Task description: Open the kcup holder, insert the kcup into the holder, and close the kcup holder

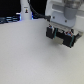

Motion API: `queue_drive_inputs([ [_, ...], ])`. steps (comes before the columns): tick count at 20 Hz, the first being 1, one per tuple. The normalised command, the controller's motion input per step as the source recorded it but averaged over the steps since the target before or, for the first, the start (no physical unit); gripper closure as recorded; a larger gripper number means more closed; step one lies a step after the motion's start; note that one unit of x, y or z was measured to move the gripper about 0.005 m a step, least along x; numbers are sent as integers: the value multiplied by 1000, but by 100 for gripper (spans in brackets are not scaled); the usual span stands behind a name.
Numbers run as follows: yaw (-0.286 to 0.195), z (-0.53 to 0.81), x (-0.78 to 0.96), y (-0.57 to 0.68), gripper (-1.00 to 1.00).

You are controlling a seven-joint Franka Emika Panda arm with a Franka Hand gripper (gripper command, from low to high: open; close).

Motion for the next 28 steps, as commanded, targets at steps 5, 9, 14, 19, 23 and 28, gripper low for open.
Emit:
queue_drive_inputs([
  [5,273,-273,-96,117,-100],
  [9,249,-203,-387,96,-100],
  [14,214,-22,-513,190,-100],
  [19,133,24,-617,398,-100],
  [23,108,28,-644,451,-100],
  [28,92,20,-685,457,-100],
])
